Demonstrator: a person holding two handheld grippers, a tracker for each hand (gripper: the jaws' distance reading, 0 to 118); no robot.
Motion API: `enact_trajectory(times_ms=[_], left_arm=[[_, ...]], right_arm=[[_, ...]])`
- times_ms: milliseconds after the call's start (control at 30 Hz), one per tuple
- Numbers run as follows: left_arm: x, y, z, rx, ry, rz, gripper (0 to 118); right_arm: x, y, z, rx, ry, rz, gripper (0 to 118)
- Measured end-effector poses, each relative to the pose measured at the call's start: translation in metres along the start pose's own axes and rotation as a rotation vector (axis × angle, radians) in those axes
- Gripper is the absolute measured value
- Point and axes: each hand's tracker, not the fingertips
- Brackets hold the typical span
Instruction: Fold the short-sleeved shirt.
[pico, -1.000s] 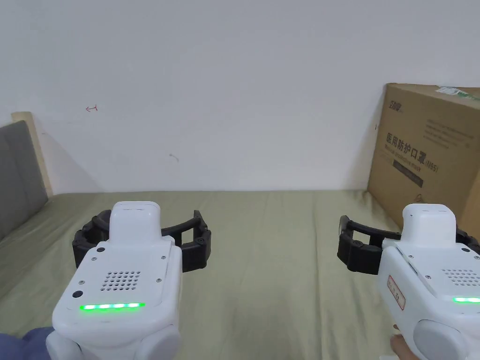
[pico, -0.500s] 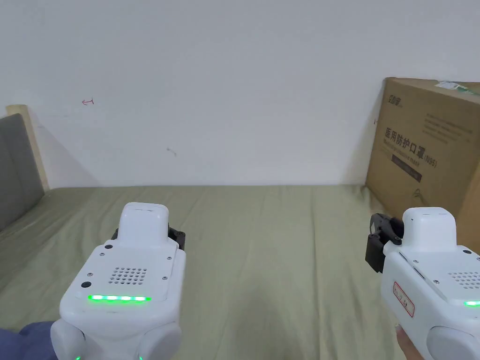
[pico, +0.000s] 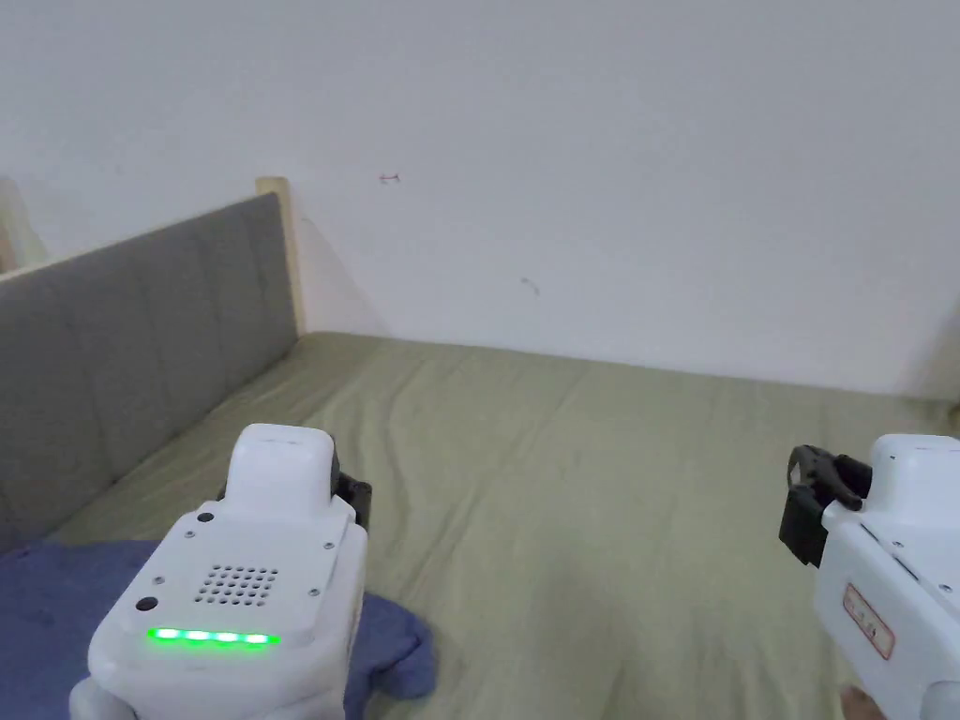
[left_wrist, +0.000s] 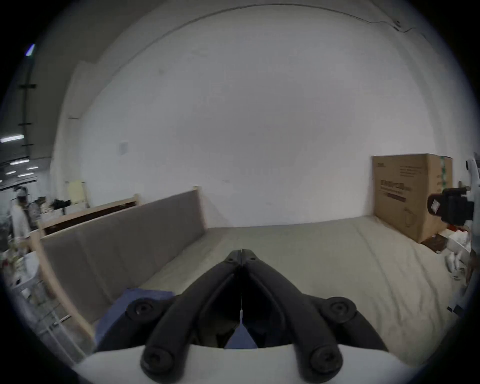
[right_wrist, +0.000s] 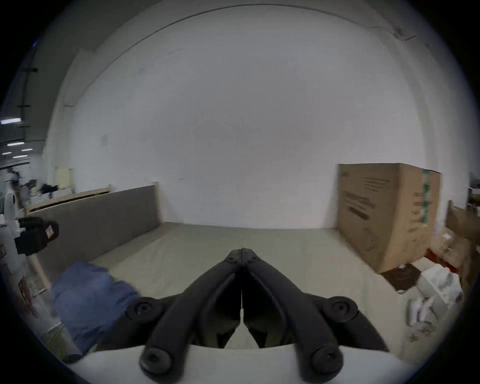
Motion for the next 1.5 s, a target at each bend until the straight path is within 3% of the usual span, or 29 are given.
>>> enact_trajectory(times_ms=[133,233,333,467,600,700,733,800,833,933,1133,1200,1400,1467,1500], left_arm=[[-0.072,-0.011,0.024,-0.033,0.202,0.032,0],[-0.096,-0.018,0.033,-0.054,0.25,0.031,0],[-0.105,-0.019,0.035,-0.075,0.258,0.042,0],[-0.123,-0.02,0.007,-0.191,0.132,0.109,0],[-0.155,-0.043,-0.078,-0.6,0.036,0.16,0],[-0.179,-0.084,-0.143,-0.865,-0.106,0.312,2],[-0.183,-0.098,-0.161,-0.938,-0.107,0.321,23],[-0.185,-0.131,-0.186,-1.068,-0.115,0.305,101],[-0.187,-0.147,-0.199,-1.088,-0.081,0.305,109],[-0.183,-0.176,-0.221,-1.13,-0.077,0.286,104],[-0.171,-0.262,-0.253,-1.286,-0.034,0.277,108],[-0.156,-0.265,-0.243,-1.191,-0.063,0.194,118],[-0.152,-0.259,-0.233,-1.195,-0.012,0.17,118],[-0.152,-0.255,-0.231,-1.176,-0.017,0.145,111],[-0.153,-0.251,-0.225,-1.131,-0.042,0.131,101]], right_arm=[[-0.063,0.004,-0.017,-0.005,0.209,0.02,0],[-0.085,0.006,-0.023,-0.025,0.307,-0.006,0],[-0.089,0.004,-0.029,-0.055,0.321,0.014,0],[-0.073,0.0,-0.026,-0.099,0.307,0.019,0],[-0.046,-0.011,-0.026,-0.163,0.257,0.033,0],[-0.027,-0.021,-0.023,-0.217,0.216,0.052,0],[-0.022,-0.024,-0.023,-0.235,0.204,0.057,0],[-0.011,-0.032,-0.023,-0.273,0.182,0.06,0],[-0.005,-0.038,-0.023,-0.292,0.172,0.057,0],[0.007,-0.052,-0.025,-0.352,0.145,0.039,0],[0.019,-0.076,-0.028,-0.453,0.13,0.02,0],[0.021,-0.08,-0.028,-0.473,0.128,0.006,0],[0.017,-0.085,-0.032,-0.498,0.124,-0.032,0],[0.016,-0.085,-0.033,-0.504,0.129,-0.043,0],[0.014,-0.085,-0.034,-0.506,0.137,-0.051,0]])
